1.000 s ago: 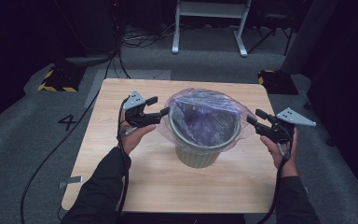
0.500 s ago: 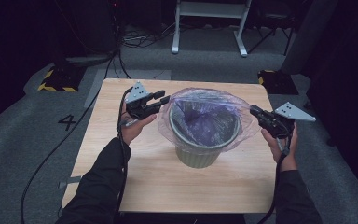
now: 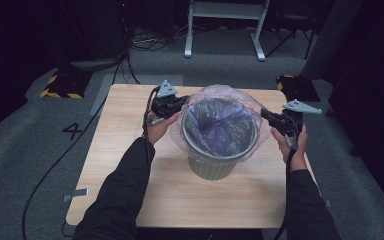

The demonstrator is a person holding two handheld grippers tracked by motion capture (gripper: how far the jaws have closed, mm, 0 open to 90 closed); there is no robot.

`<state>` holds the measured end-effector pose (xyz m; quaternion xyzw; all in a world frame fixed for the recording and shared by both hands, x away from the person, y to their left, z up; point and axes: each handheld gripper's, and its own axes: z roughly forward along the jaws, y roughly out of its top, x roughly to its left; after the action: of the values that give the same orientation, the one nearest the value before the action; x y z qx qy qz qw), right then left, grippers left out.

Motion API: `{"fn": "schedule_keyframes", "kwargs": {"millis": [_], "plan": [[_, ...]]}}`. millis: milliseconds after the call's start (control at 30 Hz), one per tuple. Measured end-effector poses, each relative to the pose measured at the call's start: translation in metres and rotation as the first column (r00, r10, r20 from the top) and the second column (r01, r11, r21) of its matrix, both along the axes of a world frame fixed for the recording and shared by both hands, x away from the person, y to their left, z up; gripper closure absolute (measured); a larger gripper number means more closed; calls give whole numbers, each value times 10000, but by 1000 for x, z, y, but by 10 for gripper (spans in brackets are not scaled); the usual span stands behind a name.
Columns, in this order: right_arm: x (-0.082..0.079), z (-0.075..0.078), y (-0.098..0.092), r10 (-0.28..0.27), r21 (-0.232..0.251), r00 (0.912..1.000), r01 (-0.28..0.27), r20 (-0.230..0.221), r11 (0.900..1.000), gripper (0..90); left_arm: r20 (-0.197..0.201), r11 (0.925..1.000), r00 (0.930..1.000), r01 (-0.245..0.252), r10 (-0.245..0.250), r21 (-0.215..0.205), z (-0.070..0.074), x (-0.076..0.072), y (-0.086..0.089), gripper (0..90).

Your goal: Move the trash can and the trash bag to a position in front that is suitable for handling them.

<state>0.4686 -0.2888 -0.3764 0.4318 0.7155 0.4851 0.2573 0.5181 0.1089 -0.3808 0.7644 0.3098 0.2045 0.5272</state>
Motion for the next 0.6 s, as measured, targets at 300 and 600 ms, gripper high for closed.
{"fn": "schedule_keyframes", "kwargs": {"millis": [300,600], "plan": [[12,-28,1,-43,-235,9919,13,-1270,9997,900,-1605,9964,9870,175,-39,835,-38,9,-3,899],[4,-53,-3,216,-272,9862,-264,-1643,9993,880,-1794,9951,9837,243,-67,959,-63,-4,7,899]]}}
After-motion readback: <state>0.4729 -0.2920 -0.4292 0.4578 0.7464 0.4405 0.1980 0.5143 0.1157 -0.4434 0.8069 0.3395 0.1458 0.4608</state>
